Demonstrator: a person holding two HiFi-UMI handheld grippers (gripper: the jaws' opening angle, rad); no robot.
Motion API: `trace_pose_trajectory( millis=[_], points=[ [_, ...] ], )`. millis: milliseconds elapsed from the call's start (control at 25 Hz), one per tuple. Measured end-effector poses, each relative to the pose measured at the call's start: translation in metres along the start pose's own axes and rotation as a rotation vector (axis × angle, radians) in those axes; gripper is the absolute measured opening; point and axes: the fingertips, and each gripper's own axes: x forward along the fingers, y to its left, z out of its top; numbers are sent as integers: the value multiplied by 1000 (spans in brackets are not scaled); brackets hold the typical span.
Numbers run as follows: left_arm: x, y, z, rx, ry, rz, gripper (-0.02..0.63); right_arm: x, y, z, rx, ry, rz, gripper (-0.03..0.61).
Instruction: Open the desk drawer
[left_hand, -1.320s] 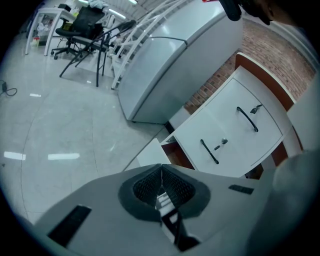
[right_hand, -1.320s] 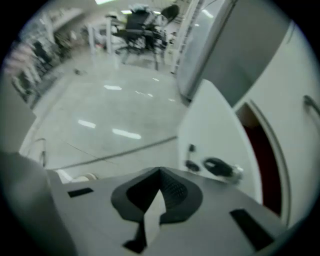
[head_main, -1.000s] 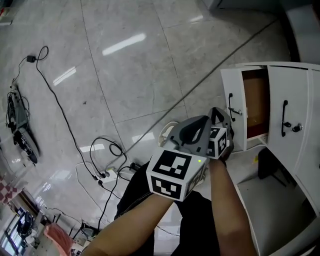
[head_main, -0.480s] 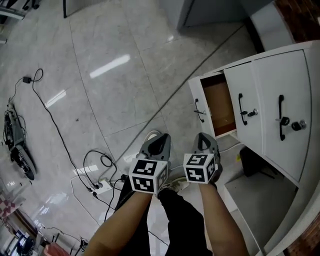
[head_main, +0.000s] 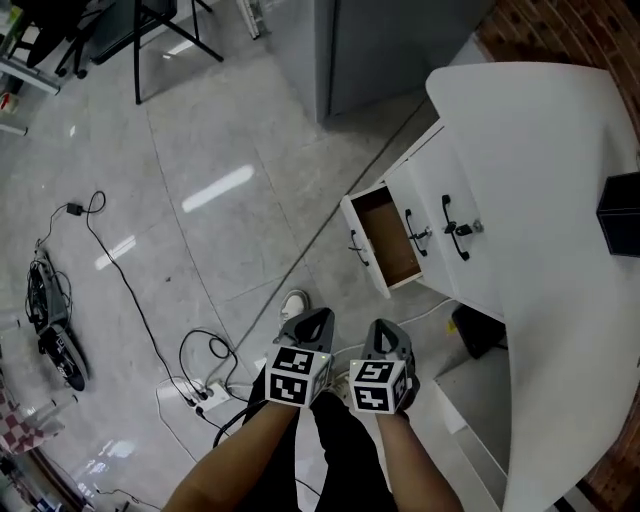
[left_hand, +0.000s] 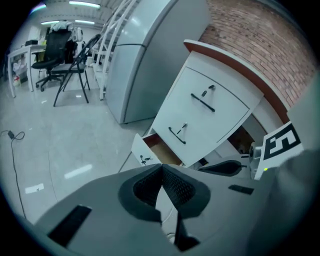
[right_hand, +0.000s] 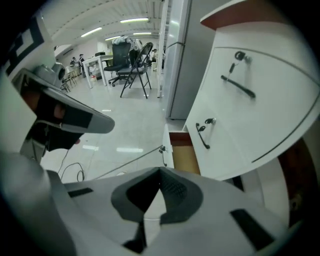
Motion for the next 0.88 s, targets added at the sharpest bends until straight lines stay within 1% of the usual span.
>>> trace_pose_trajectory(
  millis=[80, 200, 400, 480, 640, 880],
  points=[
    [-19, -21, 10, 17, 1, -11, 8, -29, 3, 5, 32, -13, 17, 15],
    [-44, -52, 29, 68, 12, -26, 8, -66, 3, 12, 67, -28, 31, 15],
    [-75, -94, 48, 110, 28, -47, 8, -120, -8, 25, 132, -54, 48, 15],
    [-87, -105, 55, 126, 44, -49, 8, -139, -11, 32, 133, -70, 50, 15],
    [-116, -122, 67, 117, 47, -60, 8, -180, -13, 50, 160, -117, 59, 15],
    [-143, -137, 92, 188, 41, -74, 8, -221, -17, 69, 162, -158, 49, 15]
  ],
)
